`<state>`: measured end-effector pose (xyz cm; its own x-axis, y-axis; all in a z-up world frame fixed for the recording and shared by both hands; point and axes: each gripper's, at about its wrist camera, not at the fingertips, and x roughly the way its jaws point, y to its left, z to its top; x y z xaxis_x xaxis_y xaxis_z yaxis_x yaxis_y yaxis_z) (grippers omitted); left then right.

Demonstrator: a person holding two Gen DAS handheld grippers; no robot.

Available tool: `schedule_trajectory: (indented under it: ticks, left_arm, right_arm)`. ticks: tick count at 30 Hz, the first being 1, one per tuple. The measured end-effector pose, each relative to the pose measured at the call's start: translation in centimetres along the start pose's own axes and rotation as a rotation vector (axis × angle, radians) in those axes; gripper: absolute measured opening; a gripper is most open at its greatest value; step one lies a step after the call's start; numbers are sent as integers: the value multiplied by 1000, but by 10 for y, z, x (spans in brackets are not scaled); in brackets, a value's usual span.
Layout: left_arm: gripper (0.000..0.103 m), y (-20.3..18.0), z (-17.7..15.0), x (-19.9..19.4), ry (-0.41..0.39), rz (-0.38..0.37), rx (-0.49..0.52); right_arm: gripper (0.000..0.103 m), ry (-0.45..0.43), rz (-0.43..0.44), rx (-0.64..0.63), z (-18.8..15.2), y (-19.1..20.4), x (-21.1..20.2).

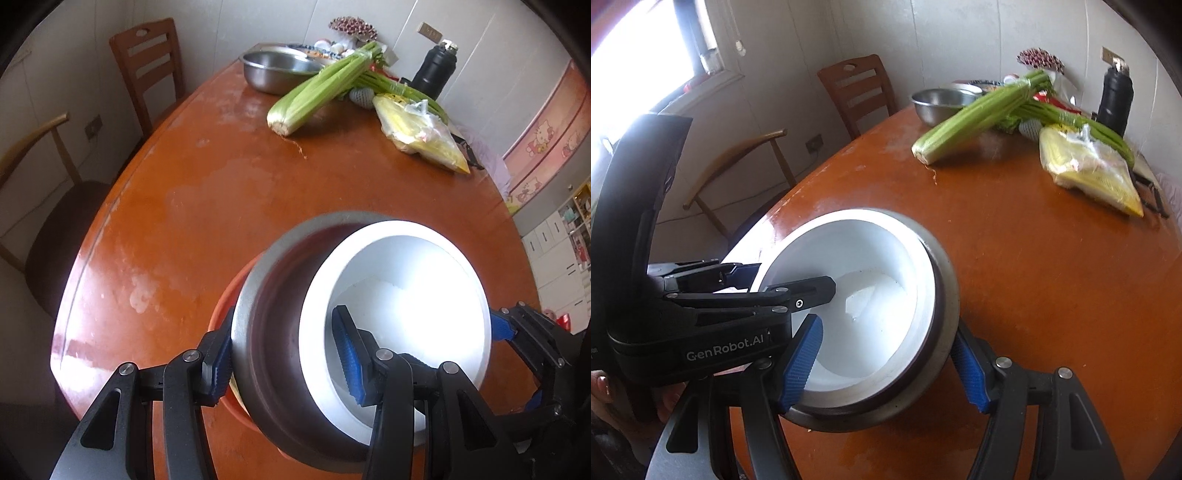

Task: Organize plates and bowls
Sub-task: 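Carry the nested bowls with the left tool and lower them onto the grey pan, then open the left tool, release the bowls, and withdraw it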

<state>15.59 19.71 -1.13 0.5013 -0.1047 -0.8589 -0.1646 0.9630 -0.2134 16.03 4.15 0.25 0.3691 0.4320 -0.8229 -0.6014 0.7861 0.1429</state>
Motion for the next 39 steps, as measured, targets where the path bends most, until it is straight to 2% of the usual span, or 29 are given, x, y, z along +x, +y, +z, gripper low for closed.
schedule_trajectory:
  ticks: [12, 20, 26, 32, 39]
  left_arm:
    - [50, 7, 2, 0, -23, 11, -14]
    - [52, 7, 7, -4, -47, 47, 10]
    - [52, 7, 8, -4, -53, 49, 14]
    - [52, 6, 10, -14, -96, 35, 16]
    - [52, 1, 9, -26, -134, 68, 27]
  right_arm:
    - [69, -32, 18, 9, 2, 1, 7]
    - [69, -53, 28, 12, 5, 2, 9]
    - [69, -62, 11, 11, 5, 1, 7]
    - [69, -105, -16, 18, 6, -1, 1]
    - [72, -130, -19, 28, 6, -4, -6]
